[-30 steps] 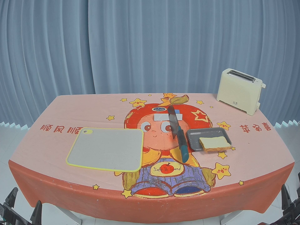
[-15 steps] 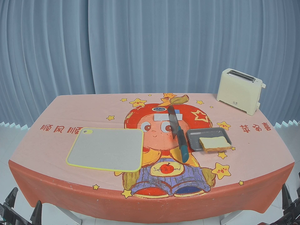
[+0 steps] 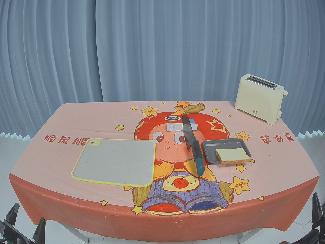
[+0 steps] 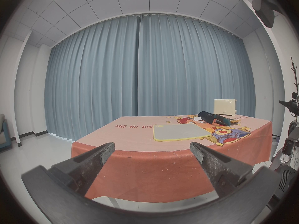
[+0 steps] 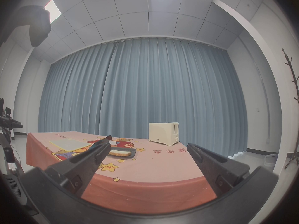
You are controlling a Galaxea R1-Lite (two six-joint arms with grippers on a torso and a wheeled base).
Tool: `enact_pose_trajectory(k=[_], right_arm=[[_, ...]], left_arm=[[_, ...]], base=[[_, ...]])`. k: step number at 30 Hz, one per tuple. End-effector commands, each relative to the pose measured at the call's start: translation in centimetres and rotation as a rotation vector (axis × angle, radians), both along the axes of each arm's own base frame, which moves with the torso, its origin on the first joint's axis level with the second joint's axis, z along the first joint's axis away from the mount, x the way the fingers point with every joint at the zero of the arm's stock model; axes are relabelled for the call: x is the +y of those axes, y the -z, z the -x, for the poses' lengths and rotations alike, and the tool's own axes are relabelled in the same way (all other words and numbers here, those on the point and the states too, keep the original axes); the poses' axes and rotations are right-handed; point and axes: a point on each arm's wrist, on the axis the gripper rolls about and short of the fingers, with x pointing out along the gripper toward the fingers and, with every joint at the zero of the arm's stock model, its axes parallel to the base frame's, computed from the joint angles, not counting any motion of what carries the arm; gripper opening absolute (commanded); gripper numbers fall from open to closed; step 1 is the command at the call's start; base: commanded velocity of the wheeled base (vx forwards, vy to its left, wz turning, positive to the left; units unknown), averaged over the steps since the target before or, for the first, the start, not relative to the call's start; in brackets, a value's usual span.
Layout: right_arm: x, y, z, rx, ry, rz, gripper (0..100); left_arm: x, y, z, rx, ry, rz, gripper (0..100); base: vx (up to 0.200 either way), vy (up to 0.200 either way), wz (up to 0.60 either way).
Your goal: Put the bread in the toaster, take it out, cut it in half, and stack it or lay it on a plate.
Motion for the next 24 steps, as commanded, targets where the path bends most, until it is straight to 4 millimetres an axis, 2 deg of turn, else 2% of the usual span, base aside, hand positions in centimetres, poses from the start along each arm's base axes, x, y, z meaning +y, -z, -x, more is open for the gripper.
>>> enact_pose_trajectory(k=[1, 7, 16, 19, 24], right_arm=[[0.0, 0.6, 0.0, 0.004, -0.003, 0.002, 100], [0.0, -0.4, 0.3, -0.024, -0.017, -0.033, 100], [0.1, -0.9, 0.8, 0.052, -0.085, -0.19, 100], [0.2, -1.6, 0.6, 0.085, -0.116, -0.277, 100], [0.3, -1.6, 0.1, 0.143, -0.15, -0.37, 100]], left_arm=[[0.0, 0.2, -0.1, 0.01, 0.0, 0.0, 100], [0.0, 0.2, -0.1, 0.01, 0.0, 0.0, 100], [0.0, 0.2, -0.1, 0.01, 0.0, 0.0, 100], [0.0, 0.2, -0.1, 0.01, 0.0, 0.0, 100], [0.0, 0.2, -0.1, 0.01, 0.0, 0.0, 100]], base=[[0.0, 0.0, 0.0], [0.0, 0.0, 0.0], [0.0, 0.0, 0.0], [0.0, 0.0, 0.0], [0.0, 0.0, 0.0]])
